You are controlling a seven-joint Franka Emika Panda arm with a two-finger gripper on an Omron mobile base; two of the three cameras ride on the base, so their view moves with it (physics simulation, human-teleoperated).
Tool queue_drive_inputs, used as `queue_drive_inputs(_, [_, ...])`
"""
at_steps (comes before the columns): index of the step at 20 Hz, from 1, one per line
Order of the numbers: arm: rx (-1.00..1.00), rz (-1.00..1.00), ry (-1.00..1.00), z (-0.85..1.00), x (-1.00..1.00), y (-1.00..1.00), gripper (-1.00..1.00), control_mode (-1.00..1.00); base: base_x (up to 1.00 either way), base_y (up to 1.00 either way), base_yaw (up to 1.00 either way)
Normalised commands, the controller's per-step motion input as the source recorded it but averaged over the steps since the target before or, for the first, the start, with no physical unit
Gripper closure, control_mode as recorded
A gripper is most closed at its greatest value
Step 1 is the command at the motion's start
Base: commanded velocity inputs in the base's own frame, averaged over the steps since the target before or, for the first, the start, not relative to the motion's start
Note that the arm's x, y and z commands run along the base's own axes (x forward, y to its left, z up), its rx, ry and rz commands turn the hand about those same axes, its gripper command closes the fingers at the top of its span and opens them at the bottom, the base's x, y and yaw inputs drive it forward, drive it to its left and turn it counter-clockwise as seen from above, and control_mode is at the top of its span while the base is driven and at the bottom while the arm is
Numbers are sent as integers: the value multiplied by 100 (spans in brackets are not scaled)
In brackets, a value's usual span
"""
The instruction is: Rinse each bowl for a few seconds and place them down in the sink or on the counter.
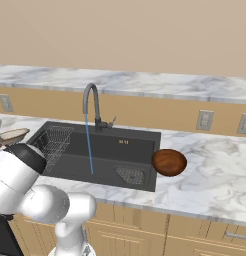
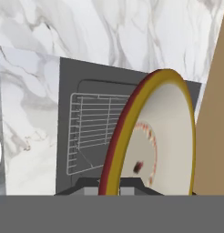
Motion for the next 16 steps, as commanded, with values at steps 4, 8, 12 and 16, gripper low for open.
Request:
queue_drive_inputs(4, [7, -5, -1, 0, 0, -50, 100, -100, 0, 0, 0])
queue_drive_inputs(8, [7, -5, -1, 0, 0, -49, 100, -100, 0, 0, 0])
queue_drive_inputs(12, [7, -5, -1, 0, 0, -48, 100, -100, 0, 0, 0])
queue_drive_inputs(16, [7, -5, -1, 0, 0, -48, 100, -100, 0, 0, 0])
